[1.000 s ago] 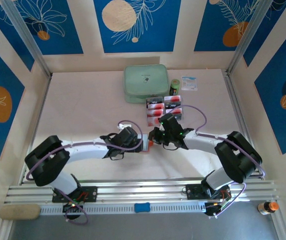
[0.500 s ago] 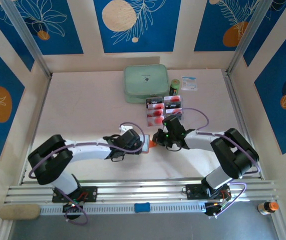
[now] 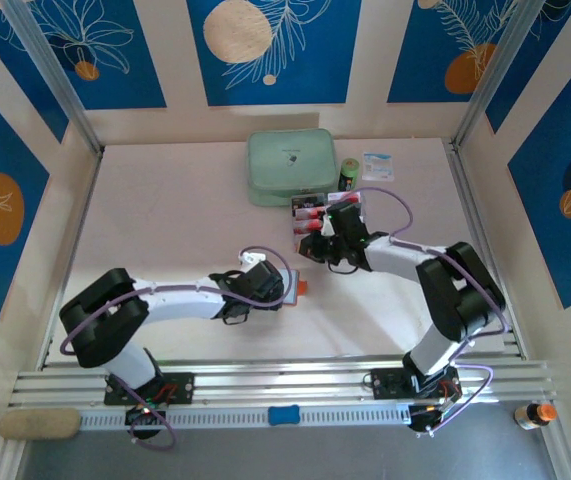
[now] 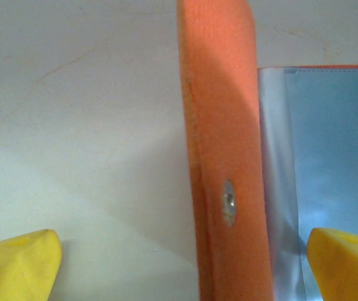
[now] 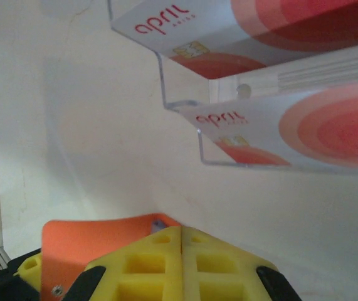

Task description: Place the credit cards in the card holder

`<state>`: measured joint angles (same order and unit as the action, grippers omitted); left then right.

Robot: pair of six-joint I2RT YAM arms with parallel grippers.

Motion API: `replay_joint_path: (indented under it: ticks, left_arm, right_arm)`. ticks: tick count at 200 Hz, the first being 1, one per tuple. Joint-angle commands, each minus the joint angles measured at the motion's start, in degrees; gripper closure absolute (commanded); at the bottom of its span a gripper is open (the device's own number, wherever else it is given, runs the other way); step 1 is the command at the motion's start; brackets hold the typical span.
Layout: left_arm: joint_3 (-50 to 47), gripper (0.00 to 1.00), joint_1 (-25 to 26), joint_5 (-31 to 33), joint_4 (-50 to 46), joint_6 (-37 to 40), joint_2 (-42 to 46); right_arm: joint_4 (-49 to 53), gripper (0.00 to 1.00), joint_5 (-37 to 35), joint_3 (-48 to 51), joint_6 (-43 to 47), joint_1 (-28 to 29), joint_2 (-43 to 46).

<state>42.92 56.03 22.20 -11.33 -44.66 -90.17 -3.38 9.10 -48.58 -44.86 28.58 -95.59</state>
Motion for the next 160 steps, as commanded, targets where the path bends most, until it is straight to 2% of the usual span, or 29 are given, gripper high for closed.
replay_joint_path:
  ticks: [1,103,160]
  left_arm:
    - [1.5,0.0,0.7,1.1,-1.8,-0.8,-0.5]
    - [1.6,0.0,0.8,-0.1,-2.1,-1.1,-0.2]
    - [1.0,0.0,1.2,-0.6,-1.0,-2.4,1.0]
  right_arm:
    - [1.1,1.0,2.3,-2.3,2.2,0.2,-3.0]
    - [3.3,1.0,1.1,-12.7,3.9,-1.5,-13.2]
    - [2.4,1.0,5.1,-6.9,1.9,-0.3,-4.4]
